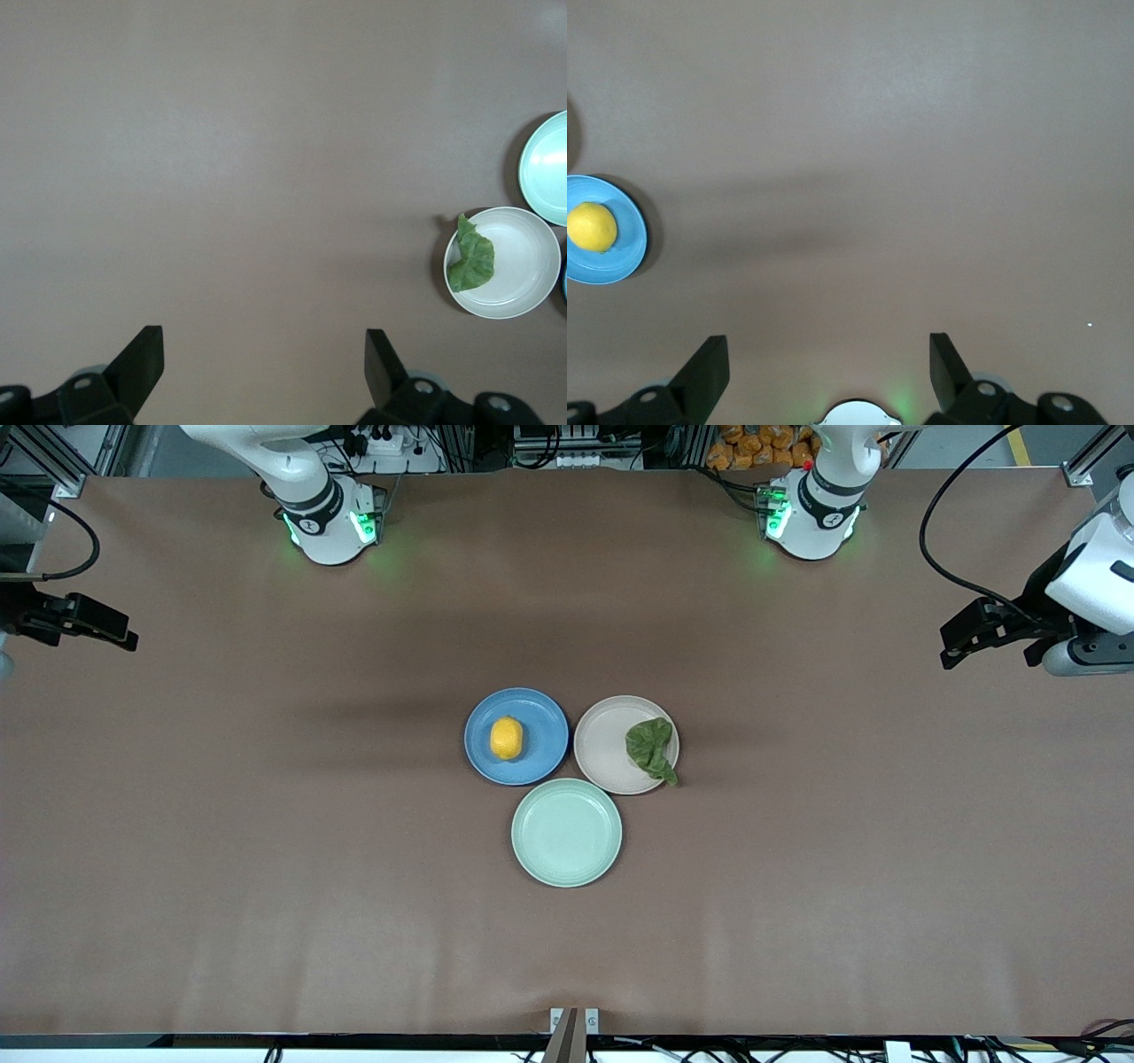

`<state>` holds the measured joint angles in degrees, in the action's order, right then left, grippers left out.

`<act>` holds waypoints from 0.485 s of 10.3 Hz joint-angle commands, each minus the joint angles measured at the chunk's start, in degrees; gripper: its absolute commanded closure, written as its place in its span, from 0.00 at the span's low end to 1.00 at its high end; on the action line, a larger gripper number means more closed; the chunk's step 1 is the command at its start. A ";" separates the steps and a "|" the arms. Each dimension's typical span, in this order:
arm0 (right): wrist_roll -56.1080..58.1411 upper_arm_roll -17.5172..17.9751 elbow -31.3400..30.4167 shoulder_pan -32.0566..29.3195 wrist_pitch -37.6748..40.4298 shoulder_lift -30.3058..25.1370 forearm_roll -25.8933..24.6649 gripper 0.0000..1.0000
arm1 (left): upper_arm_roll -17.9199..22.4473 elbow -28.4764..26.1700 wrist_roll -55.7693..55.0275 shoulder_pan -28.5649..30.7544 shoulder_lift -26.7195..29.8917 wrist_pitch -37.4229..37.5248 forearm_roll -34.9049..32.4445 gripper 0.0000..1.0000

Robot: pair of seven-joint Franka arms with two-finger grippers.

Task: Pick lemon and lettuce from blue and beige plates

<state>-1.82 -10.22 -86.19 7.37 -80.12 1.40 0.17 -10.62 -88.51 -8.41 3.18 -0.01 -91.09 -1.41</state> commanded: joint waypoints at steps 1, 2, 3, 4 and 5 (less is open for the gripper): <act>0.41 0.37 1.46 -0.60 0.93 0.71 -0.44 0.00 | -0.01 0.27 1.56 0.34 0.45 1.00 -1.32 0.00; 0.42 0.37 1.46 -0.60 0.93 0.71 -0.44 0.00 | -0.01 0.27 1.47 0.25 0.36 1.00 -1.32 0.00; 0.42 0.37 1.37 -0.60 0.93 0.80 -0.26 0.00 | -0.01 0.27 1.55 0.42 0.19 1.00 -1.40 0.00; 0.50 0.37 1.29 -0.43 0.93 0.88 -0.17 0.00 | -0.10 -0.25 1.64 0.51 0.10 1.00 -1.32 0.00; 0.59 0.55 1.37 0.09 0.93 3.06 0.00 0.00 | -0.27 -0.69 0.86 0.25 -0.25 1.00 -0.97 0.00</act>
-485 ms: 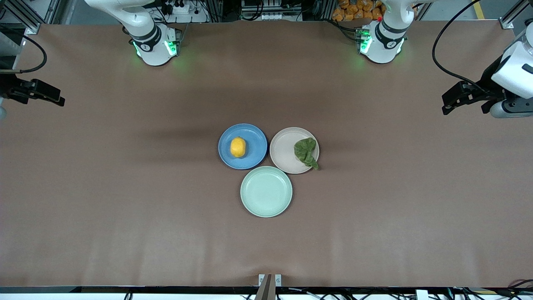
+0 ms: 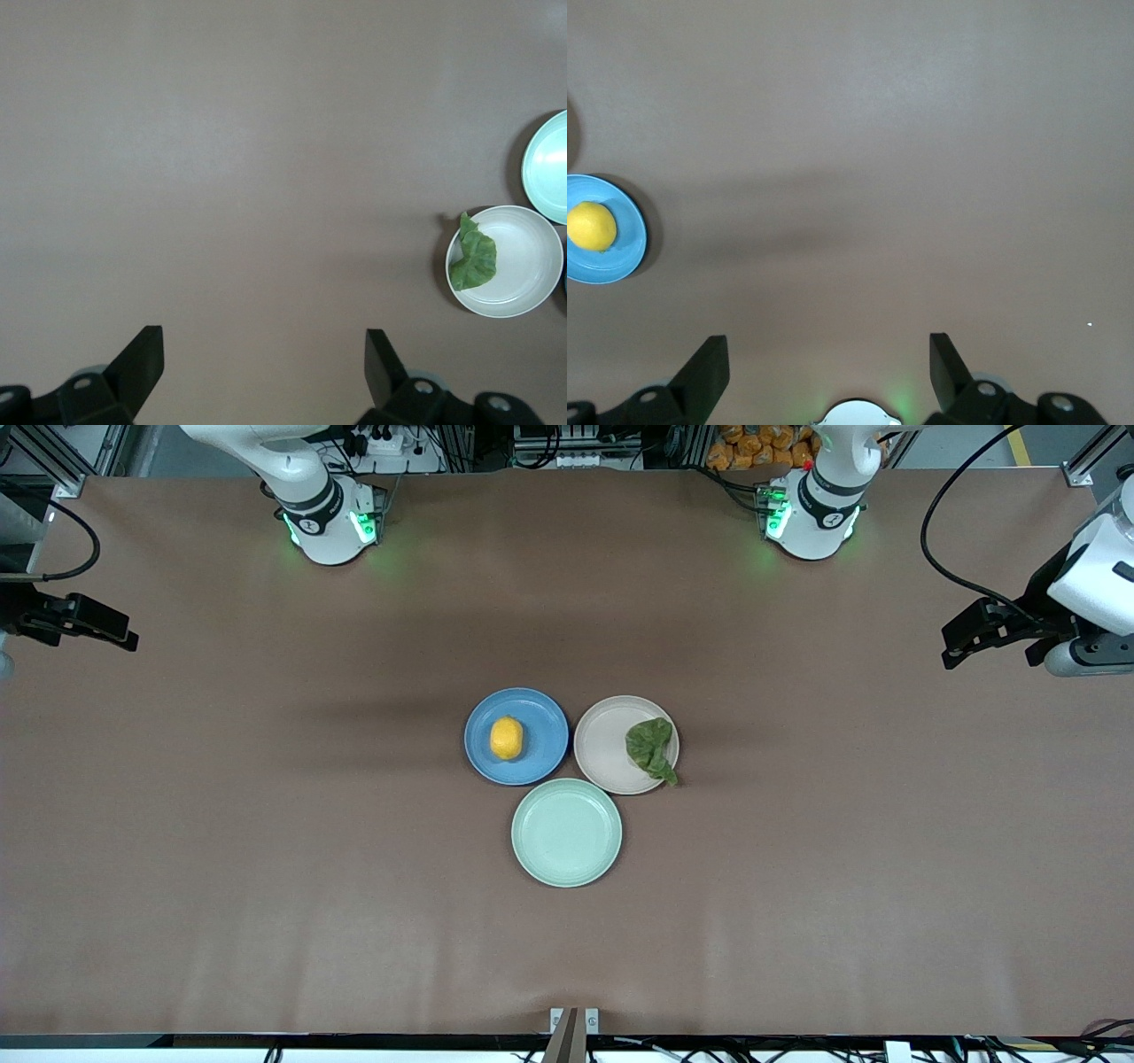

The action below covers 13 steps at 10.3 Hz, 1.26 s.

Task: Pick lemon and lettuce from blue and beige plates

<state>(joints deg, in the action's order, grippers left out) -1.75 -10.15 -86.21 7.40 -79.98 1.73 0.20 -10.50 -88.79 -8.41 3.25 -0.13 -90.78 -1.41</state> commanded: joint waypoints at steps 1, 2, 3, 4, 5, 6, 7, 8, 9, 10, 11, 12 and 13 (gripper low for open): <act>0.17 0.66 1.57 0.24 0.79 5.27 0.59 0.00 | -1.01 -0.85 -0.54 -0.26 -1.18 0.69 -0.53 0.00; 0.25 0.75 1.48 1.03 0.62 5.91 1.47 0.00 | -1.10 -0.95 -2.99 -1.66 -2.40 0.52 -0.09 0.00; 0.17 0.75 1.48 2.17 0.61 7.31 2.61 0.00 | -1.11 -0.86 -4.15 -3.32 -3.81 0.17 0.35 0.00; 0.17 0.75 1.48 3.14 0.27 8.98 3.83 0.00 | -1.11 -0.86 -4.94 -4.56 -5.22 -0.36 0.36 0.00; -0.79 0.75 1.13 4.97 -1.65 10.38 5.67 0.00 | -1.19 -0.86 -7.21 -6.31 -7.06 -1.41 0.44 0.00; -4.28 0.75 0.87 6.64 -3.93 11.79 6.13 0.00 | -1.19 -0.86 -10.19 -8.16 -8.90 -2.90 0.44 0.00; -7.80 0.75 0.86 9.10 -5.87 13.46 7.00 0.00 | -1.19 -0.86 -13.35 -10.35 -11.18 -5.00 0.44 0.00; -10.27 0.75 0.86 10.95 -8.15 15.04 7.53 0.00 | -1.19 -0.86 -15.74 -12.03 -13.21 -7.02 0.44 0.00; -12.21 0.75 0.86 12.45 -10.00 16.36 8.67 0.00 | -1.19 -0.77 -18.20 -14.04 -15.40 -9.13 0.53 0.00; -14.58 0.75 0.86 13.77 -12.11 17.85 11.12 0.00 | -1.11 -0.68 -21.09 -16.06 -17.25 -11.94 0.36 0.00; -17.12 0.75 0.78 14.74 -14.57 19.35 13.75 0.00 | -1.19 -0.60 -22.34 -17.83 -19.45 -14.92 0.18 0.00; -19.06 0.75 0.78 16.92 -16.50 21.02 14.30 0.00 | -1.11 -0.60 -22.87 -19.32 -21.82 -17.82 -0.08 0.00; -21.08 0.75 0.78 18.08 -19.13 22.77 14.39 0.00 | -1.02 -0.51 -24.53 -21.08 -24.45 -20.29 -0.52 0.00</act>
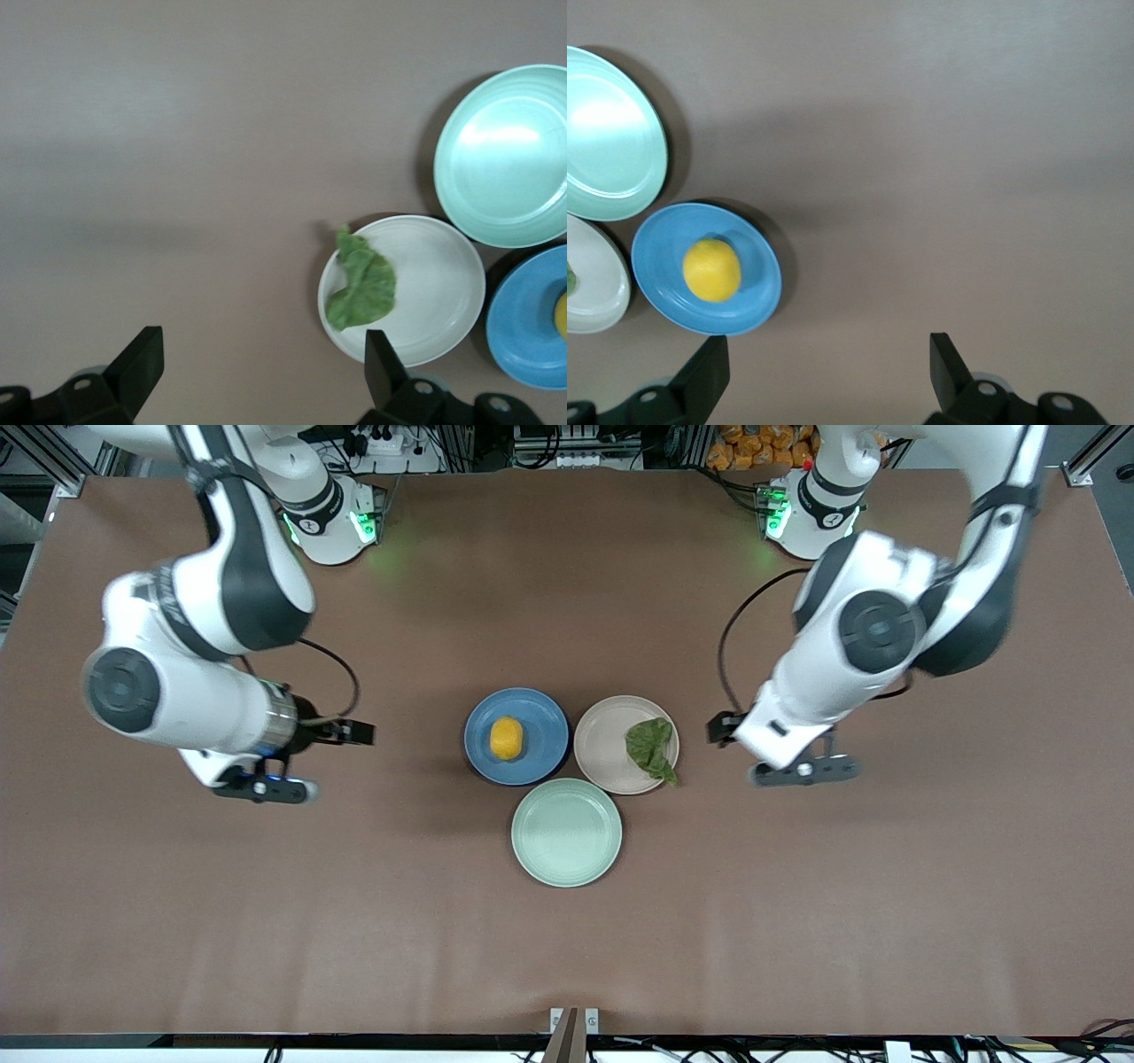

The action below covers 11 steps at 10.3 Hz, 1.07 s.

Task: Pick lemon and lettuce from blue and beige plates
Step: 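Reach the right gripper to the lemon while the left gripper reaches the lettuce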

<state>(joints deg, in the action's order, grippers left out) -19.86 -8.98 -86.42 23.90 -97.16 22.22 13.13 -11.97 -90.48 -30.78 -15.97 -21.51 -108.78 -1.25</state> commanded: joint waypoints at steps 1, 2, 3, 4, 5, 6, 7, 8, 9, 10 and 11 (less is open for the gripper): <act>-4.56 -0.43 0.91 3.33 -4.25 4.04 1.46 0.00 | 0.45 1.19 -4.10 -4.14 -5.88 -5.10 -1.21 0.00; -7.36 0.01 0.82 5.00 -6.79 5.71 1.55 0.00 | 0.63 1.19 -4.47 -5.72 -8.00 -6.87 -1.82 0.00; -9.91 0.45 -0.40 6.58 -10.99 7.38 1.55 0.00 | 0.63 1.10 -4.47 -6.44 -9.93 -8.10 -4.35 0.00; -12.28 4.45 -2.50 5.64 -16.60 8.09 1.46 0.00 | 0.45 1.01 -4.90 -6.97 -11.78 -8.72 -6.64 0.00; -13.96 7.63 -5.04 3.98 -21.10 8.54 1.12 0.00 | 0.54 1.01 -5.26 -8.10 -13.63 -9.51 -6.83 0.00; -14.15 8.44 -6.46 4.49 -23.84 9.24 0.94 0.00 | 0.54 1.10 -7.26 -8.98 -15.21 -10.56 -7.01 0.00; -15.20 8.71 -6.74 5.19 -25.26 10.81 0.76 0.00 | 0.63 1.10 -9.80 -10.12 -16.71 -12.05 -7.10 0.00; -15.99 8.80 -6.91 5.89 -26.41 11.96 -0.02 0.00 | 0.80 1.10 -11.66 -11.01 -18.11 -13.72 -7.01 0.00; -16.78 9.06 -7.00 6.85 -26.59 13.19 -1.25 0.00 | 0.80 1.01 -13.76 -11.28 -19.52 -15.65 -7.10 0.01; -18.79 9.76 -7.09 7.21 -26.68 13.72 -1.78 0.00 | 0.89 0.92 -15.26 -11.71 -21.19 -17.41 -7.10 0.02; -20.03 10.29 -8.22 7.22 -26.77 13.73 -2.92 0.00 | 1.24 1.01 -17.19 -12.59 -22.42 -18.47 -7.10 0.02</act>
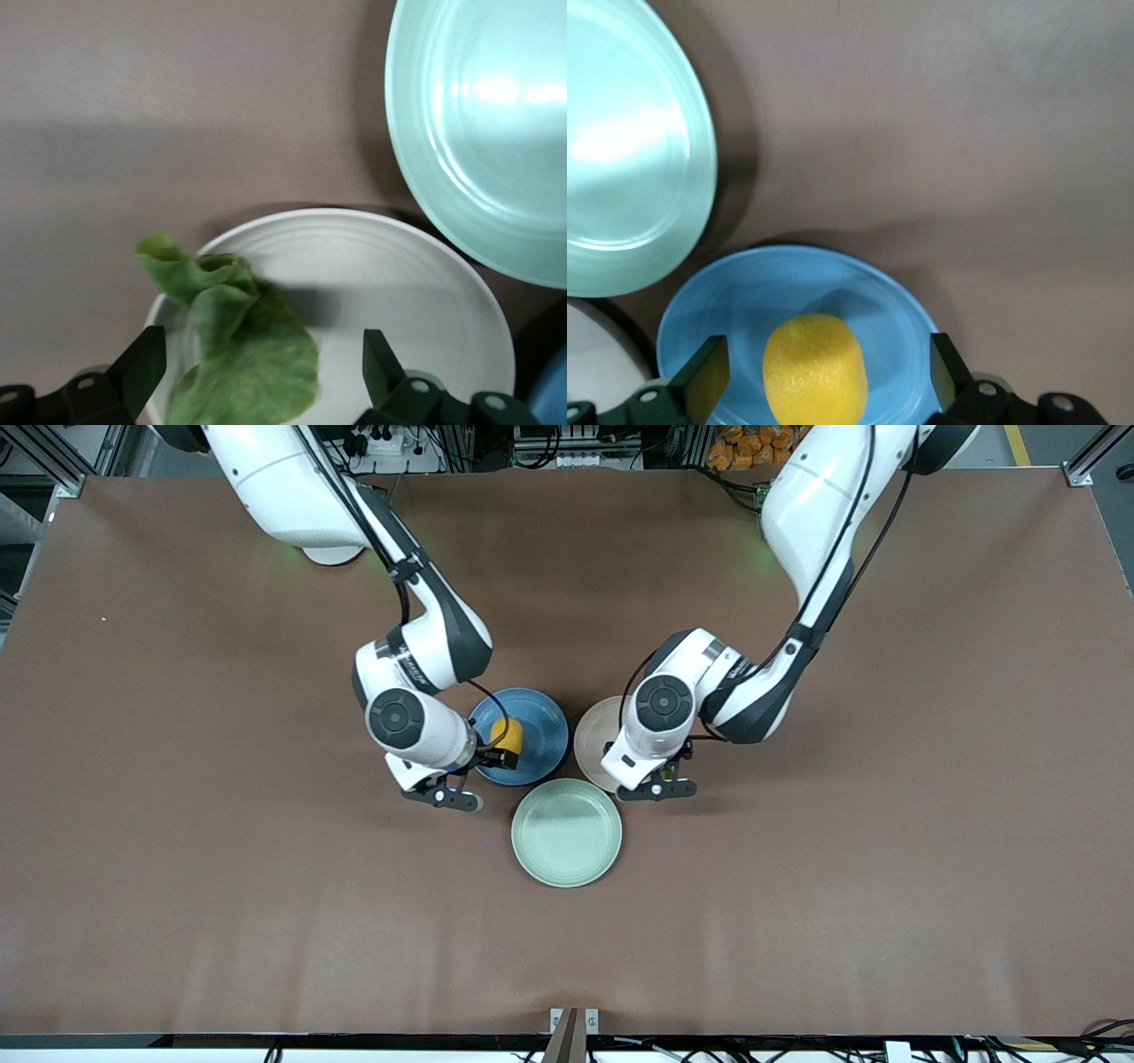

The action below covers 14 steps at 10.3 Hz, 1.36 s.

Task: Pick lemon and lettuce from blue and beige plates
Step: 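Reach the right gripper to the lemon while the left gripper reaches the lettuce, then close the right gripper on the lemon while the left gripper grasps the lettuce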

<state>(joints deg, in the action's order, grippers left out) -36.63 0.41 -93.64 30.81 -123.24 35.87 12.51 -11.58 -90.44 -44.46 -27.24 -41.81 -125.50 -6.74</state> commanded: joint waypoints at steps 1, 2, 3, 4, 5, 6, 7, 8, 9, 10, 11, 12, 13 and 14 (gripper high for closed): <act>-4.23 1.69 -1.72 0.30 -1.47 0.16 -3.01 0.00 | 0.86 0.88 -4.22 -1.41 -2.48 -2.02 -1.61 0.04; -6.41 3.09 -2.94 0.30 -3.13 0.34 -3.54 0.00 | 0.86 0.88 -4.32 -1.32 -2.49 -1.94 -1.96 0.04; -7.56 3.37 -3.65 0.30 -4.11 0.43 -4.93 0.00 | 0.86 0.80 -4.32 -1.32 -2.40 -1.94 -2.05 0.04; -8.79 3.80 -3.83 0.39 -4.73 0.69 -5.56 0.00 | 0.86 0.71 -4.32 -1.32 -2.49 -1.94 -2.05 0.04; -10.29 4.59 -4.01 0.82 -5.08 1.21 -6.43 0.00 | 0.86 0.62 -4.32 -1.32 -2.49 -1.94 -2.14 0.07; -12.82 4.86 -4.01 1.00 -5.52 2.17 -8.79 0.00 | 0.86 0.53 -4.32 -1.32 -2.49 -1.94 -2.14 0.19; -15.28 5.47 -4.01 1.09 -7.18 2.88 -10.38 0.00 | 0.86 0.44 -4.41 -1.32 -2.66 -1.59 -2.14 0.35; -16.18 5.74 -4.01 1.26 -7.80 3.41 -10.66 0.00 | 0.86 0.44 -4.41 -1.15 -2.66 -1.33 -2.14 0.50; -16.19 5.66 -4.01 1.79 -7.90 3.68 -10.75 0.00 | 0.86 0.44 -4.41 -0.97 -2.66 -1.15 -2.14 0.60; -16.19 5.65 -4.01 1.79 -7.81 3.68 -10.75 0.08 | 0.86 0.44 -4.32 -0.71 -2.66 -1.06 -2.14 0.75; -16.19 5.65 -4.01 1.79 -7.72 3.68 -11.01 0.21 | 0.94 0.62 -4.23 -0.62 -2.58 -0.45 -2.14 0.89; -16.10 5.74 -4.01 1.88 -7.37 3.68 -11.88 0.35 | 1.12 0.97 -4.14 -0.53 -2.49 0.25 -2.05 1.00; -16.10 5.74 -3.92 1.79 -7.11 3.68 -12.06 0.51 | 1.38 1.15 -4.14 -0.53 -2.31 0.43 -2.05 1.00; -15.84 5.74 -3.84 1.79 -6.93 3.50 -12.07 0.62 | 1.38 1.32 -4.14 -0.53 -2.23 0.44 -1.96 1.00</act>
<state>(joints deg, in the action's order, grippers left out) -51.17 5.88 -97.67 32.61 -130.58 39.61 1.94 -10.47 -89.56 -46.97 -27.64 -44.33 -125.95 -7.15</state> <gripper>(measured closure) 0.361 0.965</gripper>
